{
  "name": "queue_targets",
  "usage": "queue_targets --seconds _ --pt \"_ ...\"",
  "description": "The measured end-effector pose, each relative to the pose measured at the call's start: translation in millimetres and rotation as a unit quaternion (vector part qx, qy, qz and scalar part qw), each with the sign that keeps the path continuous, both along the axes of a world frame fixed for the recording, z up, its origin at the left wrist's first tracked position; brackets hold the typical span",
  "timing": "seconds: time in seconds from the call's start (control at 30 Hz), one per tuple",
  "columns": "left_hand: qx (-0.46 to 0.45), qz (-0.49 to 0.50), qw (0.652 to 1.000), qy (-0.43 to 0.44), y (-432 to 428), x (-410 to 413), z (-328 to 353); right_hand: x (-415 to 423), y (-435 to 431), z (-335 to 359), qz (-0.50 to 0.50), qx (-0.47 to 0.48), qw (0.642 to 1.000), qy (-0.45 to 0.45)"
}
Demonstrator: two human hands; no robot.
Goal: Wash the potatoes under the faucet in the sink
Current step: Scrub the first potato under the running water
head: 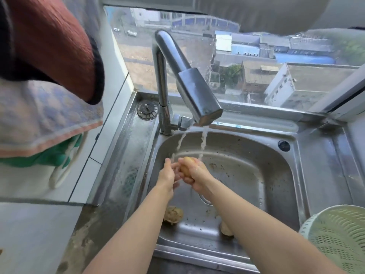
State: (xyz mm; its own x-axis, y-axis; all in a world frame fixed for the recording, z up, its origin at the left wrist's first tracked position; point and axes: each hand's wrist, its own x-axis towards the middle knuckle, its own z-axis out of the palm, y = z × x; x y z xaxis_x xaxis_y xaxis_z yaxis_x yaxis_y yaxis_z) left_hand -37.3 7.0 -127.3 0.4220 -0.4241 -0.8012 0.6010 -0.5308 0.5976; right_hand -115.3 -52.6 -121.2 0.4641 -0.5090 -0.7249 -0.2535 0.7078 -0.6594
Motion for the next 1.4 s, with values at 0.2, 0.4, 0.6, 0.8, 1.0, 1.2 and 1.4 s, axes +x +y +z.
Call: queue_targets --seconds 0.2,0.4,0.6,0.8,1.0,1.2,1.4 --pt "-0.053 -0.087 0.995 0.009 1.6 -10.4 18.0 -6.1 6.1 31.9 0.104 -0.04 0.988 0.111" --pt "-0.062 0.045 0.996 0.038 -3.8 -26.0 41.8 -7.3 22.6 35.5 0.06 -0.116 0.986 0.1" --pt "-0.047 -0.054 0.992 -0.1 -1.2 -38.9 46.0 -19.3 23.7 37.2 0.009 -0.216 0.965 0.146" --pt "0.034 -0.104 0.98 -0.167 2.5 -30.0 50.8 -28.0 20.0 49.9 0.092 -0.267 0.945 0.163" --pt "-0.061 -0.079 0.993 -0.067 5.1 -41.7 78.7 -28.0 10.4 62.8 0.065 -0.338 0.92 0.185" --pt "-0.005 -0.018 0.994 -0.104 4.1 -40.3 81.4 -17.6 14.9 56.5 0.093 -0.29 0.941 0.15" --pt "-0.018 -0.067 0.971 -0.227 2.2 -50.5 69.2 -6.6 7.7 66.5 -0.2 0.039 0.979 0.017"
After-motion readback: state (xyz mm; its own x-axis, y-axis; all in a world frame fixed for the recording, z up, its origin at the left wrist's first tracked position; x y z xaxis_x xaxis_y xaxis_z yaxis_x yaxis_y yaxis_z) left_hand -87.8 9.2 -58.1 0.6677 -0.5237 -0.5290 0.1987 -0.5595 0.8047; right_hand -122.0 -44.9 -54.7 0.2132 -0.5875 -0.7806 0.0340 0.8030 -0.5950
